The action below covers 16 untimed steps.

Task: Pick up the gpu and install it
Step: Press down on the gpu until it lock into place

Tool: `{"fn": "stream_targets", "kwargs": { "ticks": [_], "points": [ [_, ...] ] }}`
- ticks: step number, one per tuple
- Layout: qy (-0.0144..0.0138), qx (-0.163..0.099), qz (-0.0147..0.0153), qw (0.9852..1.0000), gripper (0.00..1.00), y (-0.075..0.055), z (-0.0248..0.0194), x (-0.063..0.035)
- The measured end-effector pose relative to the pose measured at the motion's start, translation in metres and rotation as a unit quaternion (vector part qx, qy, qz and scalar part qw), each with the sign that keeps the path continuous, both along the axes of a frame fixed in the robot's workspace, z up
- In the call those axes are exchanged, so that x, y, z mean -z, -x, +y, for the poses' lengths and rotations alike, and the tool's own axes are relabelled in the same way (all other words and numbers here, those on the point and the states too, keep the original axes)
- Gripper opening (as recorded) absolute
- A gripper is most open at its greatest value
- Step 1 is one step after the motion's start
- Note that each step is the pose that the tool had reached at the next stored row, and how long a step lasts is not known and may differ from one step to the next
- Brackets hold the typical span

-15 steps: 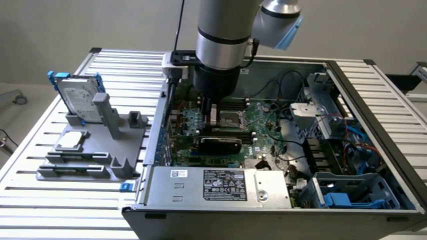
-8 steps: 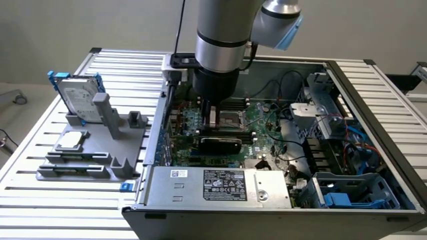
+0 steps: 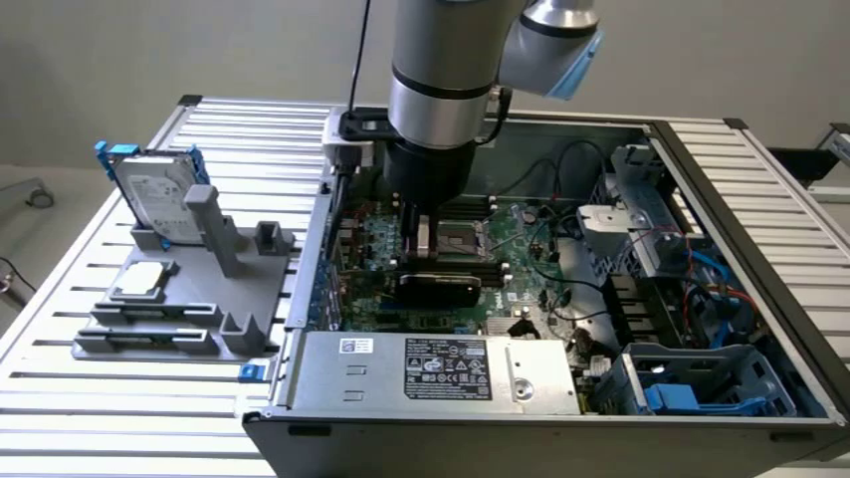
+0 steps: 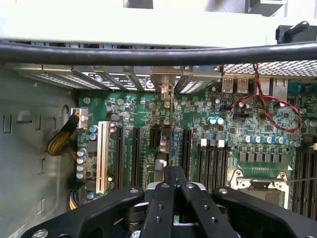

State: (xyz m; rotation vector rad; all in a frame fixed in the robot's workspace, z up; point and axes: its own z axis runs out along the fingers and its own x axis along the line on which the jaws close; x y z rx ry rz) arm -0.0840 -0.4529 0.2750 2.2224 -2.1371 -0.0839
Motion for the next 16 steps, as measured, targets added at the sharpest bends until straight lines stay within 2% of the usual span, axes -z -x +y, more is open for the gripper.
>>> {"fn": "stream_targets", "kwargs": {
  "ticks": [4,16],
  "points": [
    [0.0009,0.000,0.0000,1.0000,0.11,0.0001,0.0000,0.0019],
    [0.0007,0.000,-0.0003,1.0000,0.11,0.0002,0.0000,0.0086]
  ]
}}
